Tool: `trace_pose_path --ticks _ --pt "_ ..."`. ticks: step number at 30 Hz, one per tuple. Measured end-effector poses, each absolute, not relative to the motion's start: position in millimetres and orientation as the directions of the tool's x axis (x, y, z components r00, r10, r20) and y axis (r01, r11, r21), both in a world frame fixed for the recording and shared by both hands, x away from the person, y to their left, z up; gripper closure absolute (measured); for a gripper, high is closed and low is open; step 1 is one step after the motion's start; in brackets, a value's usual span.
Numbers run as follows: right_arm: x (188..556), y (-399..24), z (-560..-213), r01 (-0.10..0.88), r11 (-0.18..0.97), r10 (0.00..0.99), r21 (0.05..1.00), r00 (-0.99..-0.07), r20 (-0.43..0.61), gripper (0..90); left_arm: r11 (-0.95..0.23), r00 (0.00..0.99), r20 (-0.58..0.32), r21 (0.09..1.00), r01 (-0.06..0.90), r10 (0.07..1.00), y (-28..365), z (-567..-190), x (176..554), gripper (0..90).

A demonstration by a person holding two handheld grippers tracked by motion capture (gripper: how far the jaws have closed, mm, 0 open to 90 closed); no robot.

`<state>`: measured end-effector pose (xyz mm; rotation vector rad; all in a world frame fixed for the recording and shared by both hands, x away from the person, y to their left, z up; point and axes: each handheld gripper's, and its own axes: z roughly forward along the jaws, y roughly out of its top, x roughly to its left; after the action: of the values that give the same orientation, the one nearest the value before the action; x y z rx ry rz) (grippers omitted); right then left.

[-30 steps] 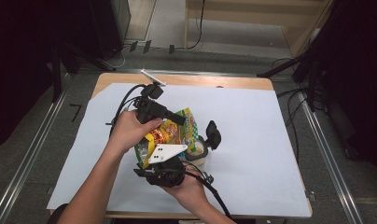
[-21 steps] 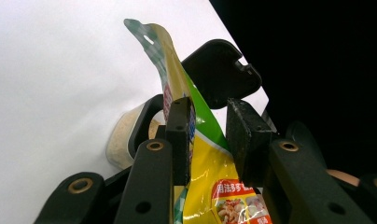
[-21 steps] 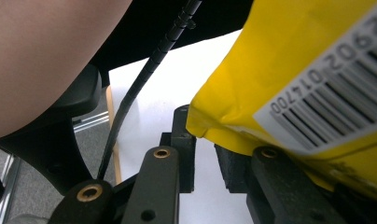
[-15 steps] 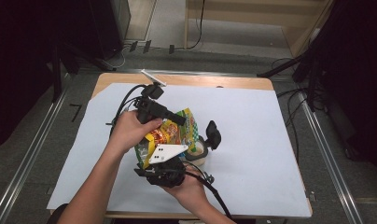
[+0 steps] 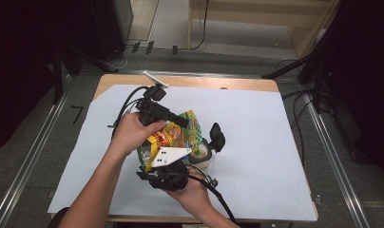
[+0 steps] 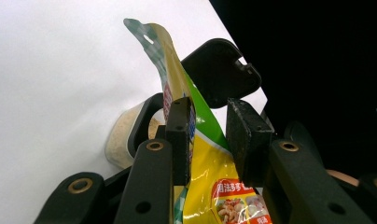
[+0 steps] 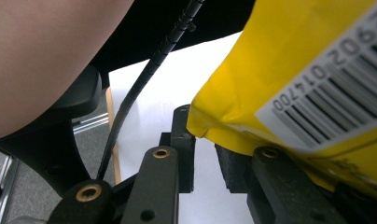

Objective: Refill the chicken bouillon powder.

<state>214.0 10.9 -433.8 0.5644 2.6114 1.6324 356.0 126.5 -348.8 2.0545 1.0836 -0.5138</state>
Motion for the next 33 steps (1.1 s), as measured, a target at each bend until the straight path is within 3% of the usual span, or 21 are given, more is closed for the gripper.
trace_pose_path --ticks 33 --pt "213.6 9.2 -432.4 0.298 0.392 0.299 0.871 -0.936 0.186 79.8 -0.359 0.556 -0.636 0.424 0.831 0.535 127.2 -349.1 356.4 70.8"
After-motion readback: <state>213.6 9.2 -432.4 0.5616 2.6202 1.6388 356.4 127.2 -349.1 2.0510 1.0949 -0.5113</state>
